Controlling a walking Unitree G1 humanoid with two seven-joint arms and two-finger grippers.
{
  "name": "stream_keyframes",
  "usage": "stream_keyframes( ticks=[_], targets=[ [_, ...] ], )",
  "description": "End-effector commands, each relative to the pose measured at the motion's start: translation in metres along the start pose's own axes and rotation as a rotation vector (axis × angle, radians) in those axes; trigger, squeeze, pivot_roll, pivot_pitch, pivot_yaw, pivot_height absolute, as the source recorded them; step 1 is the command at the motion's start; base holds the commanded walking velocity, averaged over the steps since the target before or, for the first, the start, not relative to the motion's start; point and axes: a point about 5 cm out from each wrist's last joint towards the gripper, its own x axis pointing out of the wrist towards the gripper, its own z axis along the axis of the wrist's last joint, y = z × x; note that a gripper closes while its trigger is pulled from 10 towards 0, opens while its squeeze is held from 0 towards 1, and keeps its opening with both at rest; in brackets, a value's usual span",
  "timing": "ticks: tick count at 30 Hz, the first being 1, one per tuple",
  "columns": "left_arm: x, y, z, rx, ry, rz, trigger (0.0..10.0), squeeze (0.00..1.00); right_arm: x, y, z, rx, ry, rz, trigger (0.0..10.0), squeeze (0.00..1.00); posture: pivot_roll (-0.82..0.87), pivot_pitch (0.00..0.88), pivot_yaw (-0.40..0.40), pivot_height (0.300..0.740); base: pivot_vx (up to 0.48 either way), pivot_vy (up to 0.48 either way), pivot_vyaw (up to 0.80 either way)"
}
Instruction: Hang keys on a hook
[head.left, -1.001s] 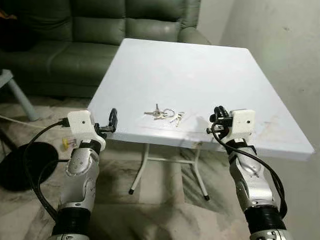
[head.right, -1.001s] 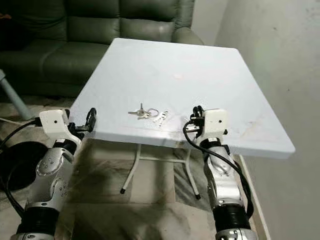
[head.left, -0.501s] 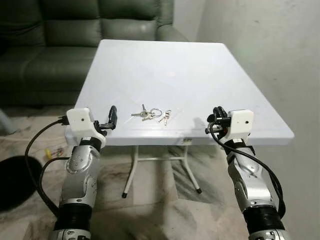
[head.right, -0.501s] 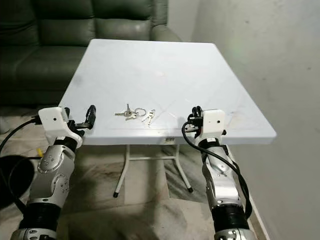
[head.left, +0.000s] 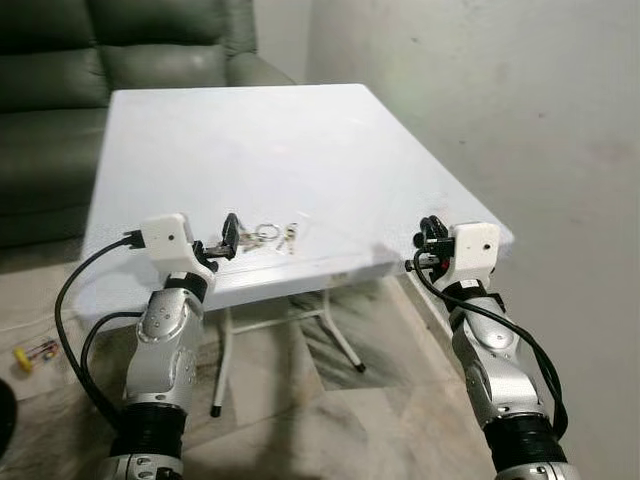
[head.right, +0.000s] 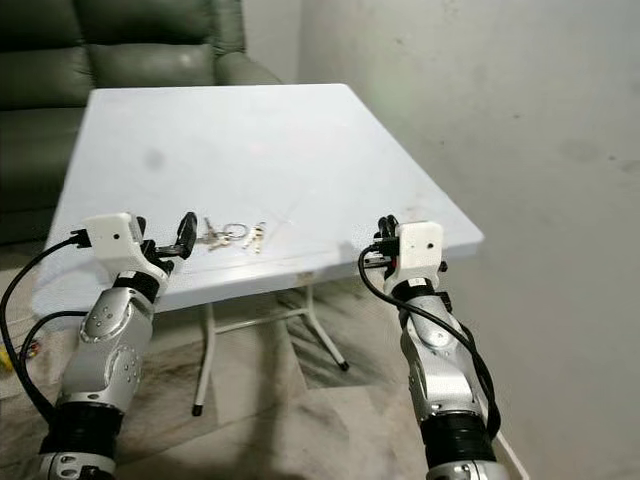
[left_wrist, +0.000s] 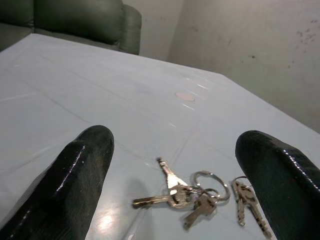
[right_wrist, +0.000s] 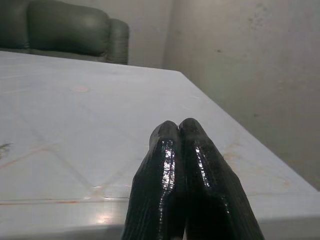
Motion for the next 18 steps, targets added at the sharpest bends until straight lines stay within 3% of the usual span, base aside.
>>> stream_keyframes(
  ticks=[1,18],
  targets=[
    [0.0015,-0.0032,0.0004,-0.003,0.006,-0.013,10.0,0.0,-0.0015,-0.0042,0.0018,-0.017,-0.001,-0.012,10.0,0.0,0.04,0.0,-0.063,0.74,0.0,0.0,-0.73],
    [0.0002,-0.0032,0.0027,-0.022,-0.012,-0.012,10.0,0.0,-0.0013,-0.0046,0.0023,-0.018,0.002,-0.01,10.0,0.0,0.04,0.0,-0.064,0.74,0.0,0.0,-0.72]
  ],
)
